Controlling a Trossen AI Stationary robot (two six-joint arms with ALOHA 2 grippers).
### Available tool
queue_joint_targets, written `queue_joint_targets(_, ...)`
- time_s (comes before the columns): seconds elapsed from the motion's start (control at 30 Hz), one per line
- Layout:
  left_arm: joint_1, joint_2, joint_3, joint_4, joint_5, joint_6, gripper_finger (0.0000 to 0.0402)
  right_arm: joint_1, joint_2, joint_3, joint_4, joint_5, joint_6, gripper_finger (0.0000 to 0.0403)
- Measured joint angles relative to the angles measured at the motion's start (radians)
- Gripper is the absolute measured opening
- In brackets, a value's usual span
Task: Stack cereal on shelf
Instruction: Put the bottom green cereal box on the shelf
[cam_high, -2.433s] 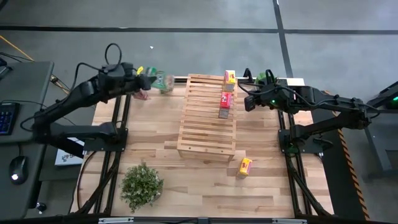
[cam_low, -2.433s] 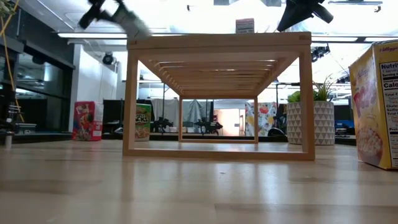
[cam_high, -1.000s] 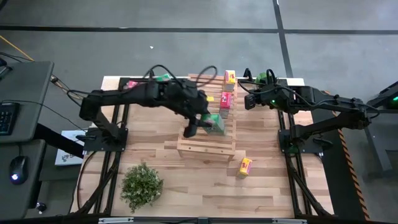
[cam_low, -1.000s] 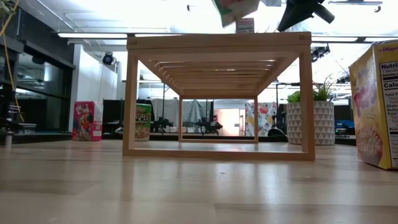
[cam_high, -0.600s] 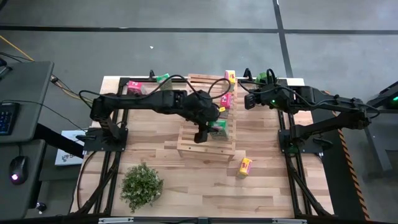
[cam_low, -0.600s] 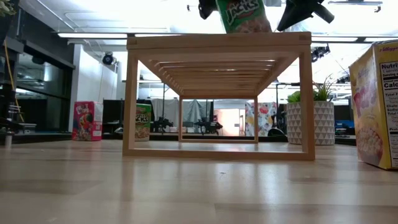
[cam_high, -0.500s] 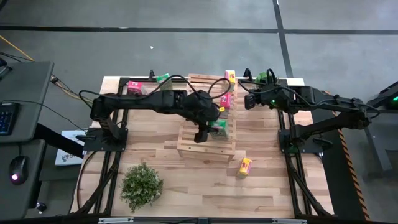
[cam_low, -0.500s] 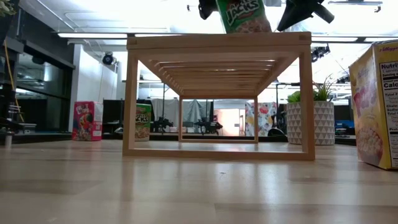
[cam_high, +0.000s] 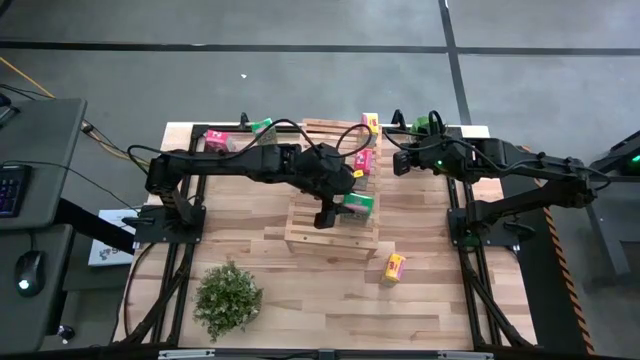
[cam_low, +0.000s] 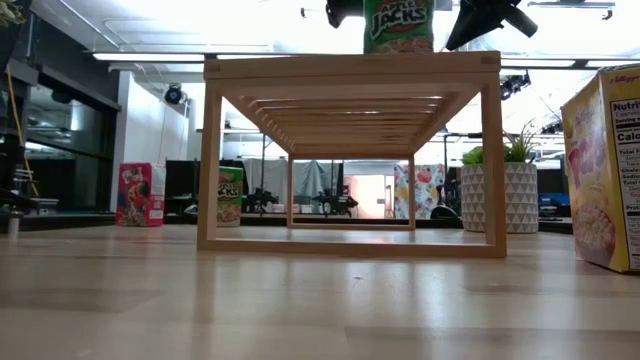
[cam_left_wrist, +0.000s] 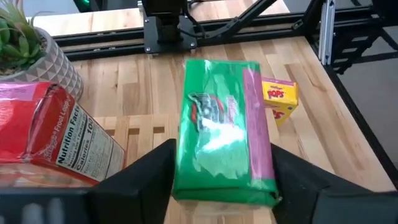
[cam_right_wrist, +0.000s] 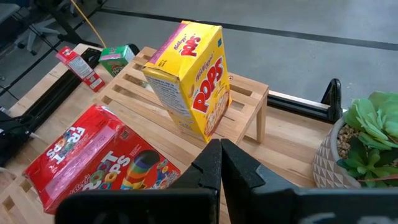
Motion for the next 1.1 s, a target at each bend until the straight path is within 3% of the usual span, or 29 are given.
queue_joint_targets(0.3, 0.004, 0.000, 0.022, 0.011, 0.002, -0.045, 0.0259, 0.000, 0.000, 0.000, 0.003, 0.000, 0.000, 0.0000)
queue_joint_targets(0.7, 0.079, -0.004, 0.319, -0.310, 0.003, 0.022, 0.0249, 0.000, 0.000, 0.000, 0.023, 0.020, -0.001, 0.0000)
queue_joint_targets(0.8, 0.107, -0.036, 0.324, -0.384, 0.002, 0.006, 0.0221, 0.000, 0.000, 0.000, 0.025, -0.045, -0.025, 0.0000)
queue_joint_targets(0.9, 0.129, -0.099, 0.251, -0.396, 0.002, -0.025, 0.0170, 0.010, 0.000, 0.000, 0.026, -0.191, -0.074, 0.0000)
queue_joint_targets(1.0, 0.136, -0.190, 0.103, -0.314, 0.002, -0.068, 0.0098, 0.041, 0.000, 0.000, 0.023, -0.345, -0.110, 0.0000)
queue_joint_targets(1.1, 0.137, -0.313, -0.107, -0.128, 0.003, -0.141, 0.0022, 0.097, 0.000, 0.000, 0.008, -0.459, -0.119, 0.0000)
